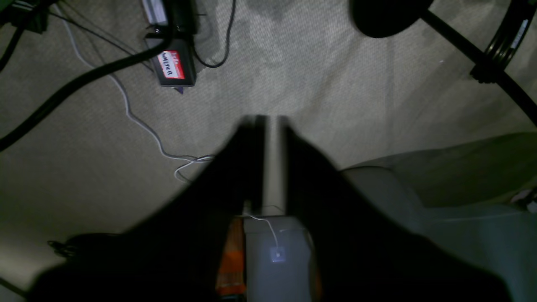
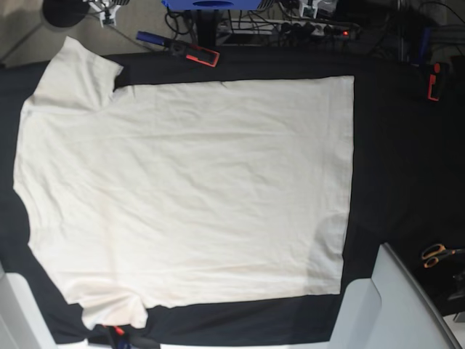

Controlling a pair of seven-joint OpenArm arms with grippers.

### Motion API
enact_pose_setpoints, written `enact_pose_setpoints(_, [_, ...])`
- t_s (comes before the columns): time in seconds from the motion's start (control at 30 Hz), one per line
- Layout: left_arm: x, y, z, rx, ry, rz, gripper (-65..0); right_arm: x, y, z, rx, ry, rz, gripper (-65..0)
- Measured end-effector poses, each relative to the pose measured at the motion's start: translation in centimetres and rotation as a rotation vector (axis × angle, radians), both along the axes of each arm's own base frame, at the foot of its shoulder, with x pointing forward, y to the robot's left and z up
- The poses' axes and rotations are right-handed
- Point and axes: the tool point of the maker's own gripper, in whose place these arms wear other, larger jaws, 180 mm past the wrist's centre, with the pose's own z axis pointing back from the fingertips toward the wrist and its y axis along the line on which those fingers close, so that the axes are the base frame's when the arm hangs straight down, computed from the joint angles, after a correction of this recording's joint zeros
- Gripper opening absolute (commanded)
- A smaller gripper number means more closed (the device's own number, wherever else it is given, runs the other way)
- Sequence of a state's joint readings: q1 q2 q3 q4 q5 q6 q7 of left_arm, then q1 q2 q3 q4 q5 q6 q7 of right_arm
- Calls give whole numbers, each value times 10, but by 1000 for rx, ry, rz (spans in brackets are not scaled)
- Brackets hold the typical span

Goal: Fold the T-shirt properly
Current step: 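Move both grippers down toward the shirt's side edge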

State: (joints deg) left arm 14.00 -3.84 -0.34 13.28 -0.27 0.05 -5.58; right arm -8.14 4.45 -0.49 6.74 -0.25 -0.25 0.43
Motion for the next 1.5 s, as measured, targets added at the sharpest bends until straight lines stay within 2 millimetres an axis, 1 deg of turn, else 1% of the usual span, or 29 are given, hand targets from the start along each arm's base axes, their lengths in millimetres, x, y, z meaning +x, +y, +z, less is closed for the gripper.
enact_pose_setpoints(0.17, [-2, 0, 0, 0, 2, 0, -650, -1, 1, 0, 1, 2, 0, -531])
enact_pose_setpoints(0.4, [-2, 0, 0, 1, 2, 0, -650, -1, 3, 0, 4, 2, -4, -537])
enact_pose_setpoints(0.6, [-1, 0, 0, 1, 0, 0, -650, -10, 2, 1, 3, 15, -5, -539])
enact_pose_setpoints(0.9, [-1, 0, 0, 1, 0, 0, -650, -8, 2, 1, 3, 12, -5, -540])
enact_pose_setpoints(0.93, [0, 0, 0, 0, -3, -1, -650, -8, 2, 1, 3, 12, -5, -551])
enact_pose_setpoints(1.03, [-2, 0, 1, 1, -7, -2, -650, -8, 2, 1, 3, 12, -7, -641])
enact_pose_setpoints(1.1, [0, 4, 5, 4, -33, -11, -650, -12, 2, 1, 3, 11, -6, -650])
enact_pose_setpoints(1.17, [3, 10, 12, 12, -82, -26, -650, -20, 1, 3, 3, 7, -1, -648])
enact_pose_setpoints(1.27, [9, 23, 26, 30, -138, -54, -650, -42, -5, 13, -17, 46, -54, -648])
enact_pose_setpoints(1.33, [17, 29, 37, 38, -187, -72, -650, -47, -15, 26, -47, 44, -100, -648])
enact_pose_setpoints(1.37, [22, 31, 41, 41, -208, -81, -650, -44, -22, 35, -65, 41, -114, -648])
enact_pose_setpoints(1.4, [27, 32, 46, 42, -232, -90, -650, -34, -30, 47, -84, 14, -126, -648])
enact_pose_setpoints(1.43, [35, 33, 51, 42, -257, -99, -650, -17, -37, 59, -98, -24, -133, -648])
enact_pose_setpoints(1.5, [45, 30, 60, 38, -303, -110, -650, 19, -54, 91, -140, -116, -134, -648])
